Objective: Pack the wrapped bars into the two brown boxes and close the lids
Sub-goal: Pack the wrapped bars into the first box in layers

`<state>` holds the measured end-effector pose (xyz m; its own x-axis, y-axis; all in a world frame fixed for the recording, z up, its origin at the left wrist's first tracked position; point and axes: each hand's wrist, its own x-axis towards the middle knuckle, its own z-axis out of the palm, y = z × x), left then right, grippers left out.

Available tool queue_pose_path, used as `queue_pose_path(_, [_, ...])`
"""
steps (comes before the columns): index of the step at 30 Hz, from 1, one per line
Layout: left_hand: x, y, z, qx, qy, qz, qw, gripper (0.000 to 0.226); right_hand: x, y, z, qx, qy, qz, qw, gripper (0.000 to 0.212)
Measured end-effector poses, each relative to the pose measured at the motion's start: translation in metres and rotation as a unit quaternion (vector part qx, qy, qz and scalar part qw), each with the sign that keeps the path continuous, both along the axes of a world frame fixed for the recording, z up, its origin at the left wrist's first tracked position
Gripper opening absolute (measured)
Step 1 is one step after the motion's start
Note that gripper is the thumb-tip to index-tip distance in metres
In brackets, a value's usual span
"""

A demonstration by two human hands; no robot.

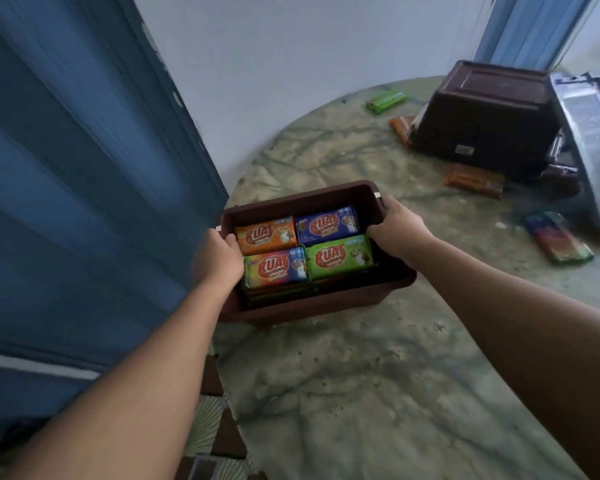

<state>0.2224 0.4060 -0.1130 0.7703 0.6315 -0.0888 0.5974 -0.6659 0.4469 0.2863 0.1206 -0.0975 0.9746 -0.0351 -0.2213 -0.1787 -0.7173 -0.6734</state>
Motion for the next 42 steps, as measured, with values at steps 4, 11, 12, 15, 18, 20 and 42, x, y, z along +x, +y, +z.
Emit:
queue_pose_path(4, [-0.037,-0.027,-0.001,0.003,0.002,0.025,1.000,0.038,-0.021,-0.025,0.001,0.001,0.001,0.034,0.999,0.030])
queue_pose_path(11, [-0.095,-0.070,-0.005,-0.019,-0.010,0.056,0.998,0.039,-0.056,-0.063,0.002,-0.016,0.007,0.067,0.998,0.026])
queue_pose_path(12, [-0.100,-0.074,-0.004,-0.017,-0.005,0.057,0.998,0.039,-0.060,-0.065,0.002,-0.016,0.009,0.067,0.998,0.027])
queue_pose_path(15, [-0.106,-0.081,0.000,-0.008,0.004,0.054,0.999,0.038,-0.068,-0.071,0.001,-0.017,0.006,0.060,0.998,0.028])
queue_pose_path(18, [-0.111,-0.084,-0.001,-0.013,-0.002,0.056,0.998,0.035,-0.074,-0.075,0.002,-0.028,0.005,0.060,0.998,0.025])
queue_pose_path(20, [-0.117,-0.088,0.000,-0.019,-0.007,0.059,0.998,0.034,-0.078,-0.078,0.003,-0.030,0.008,0.062,0.998,0.026])
queue_pose_path(42, [-0.240,-0.243,0.007,0.003,-0.006,0.172,0.985,0.035,-0.139,-0.202,0.005,-0.003,0.016,0.187,0.982,0.034])
